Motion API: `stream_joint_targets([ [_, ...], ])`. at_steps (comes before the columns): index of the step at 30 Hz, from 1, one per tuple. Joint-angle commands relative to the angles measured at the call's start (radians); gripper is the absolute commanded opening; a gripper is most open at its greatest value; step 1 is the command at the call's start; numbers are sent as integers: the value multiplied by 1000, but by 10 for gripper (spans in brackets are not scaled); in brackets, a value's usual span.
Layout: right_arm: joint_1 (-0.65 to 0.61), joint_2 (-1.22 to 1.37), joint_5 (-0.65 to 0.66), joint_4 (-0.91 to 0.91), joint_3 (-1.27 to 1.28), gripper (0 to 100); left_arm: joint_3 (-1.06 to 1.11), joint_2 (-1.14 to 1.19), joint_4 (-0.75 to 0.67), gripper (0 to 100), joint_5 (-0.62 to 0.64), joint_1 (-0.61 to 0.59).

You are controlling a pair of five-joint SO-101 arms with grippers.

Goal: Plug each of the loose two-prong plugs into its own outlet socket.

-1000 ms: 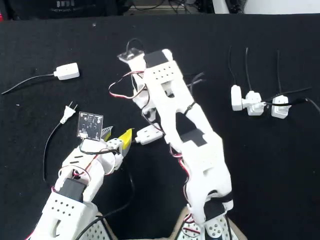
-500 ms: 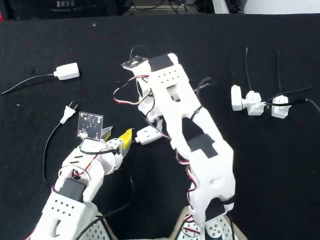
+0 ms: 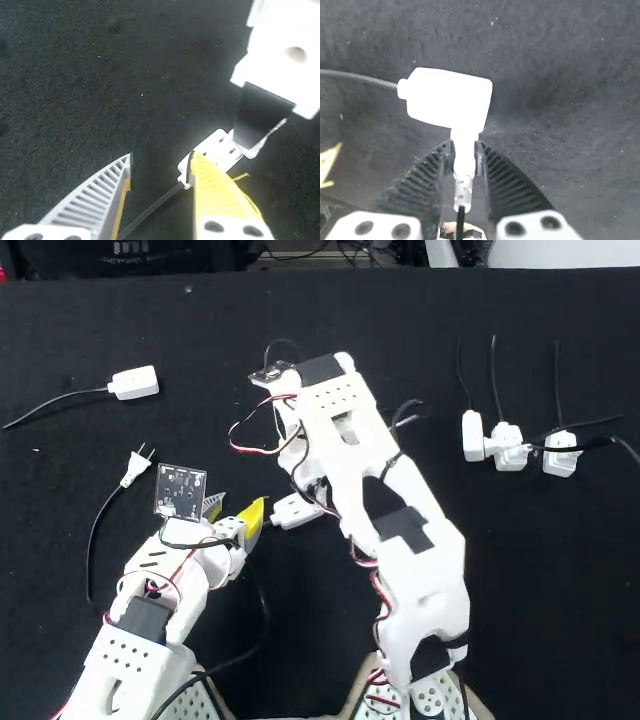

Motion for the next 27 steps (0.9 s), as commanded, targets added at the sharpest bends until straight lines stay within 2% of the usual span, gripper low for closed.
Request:
stream_joint_targets([
  [1,25,16,-9,32,-81,10,-24,-14,-25,195,-2,2],
  [9,26,16,-9,34,-79,10,-24,-14,-25,195,-2,2],
  [17,94,22,-9,32,-77,10,-24,-14,-25,195,-2,2],
  [27,91,-2,-9,34,-79,10,-24,-14,-25,195,-2,2],
])
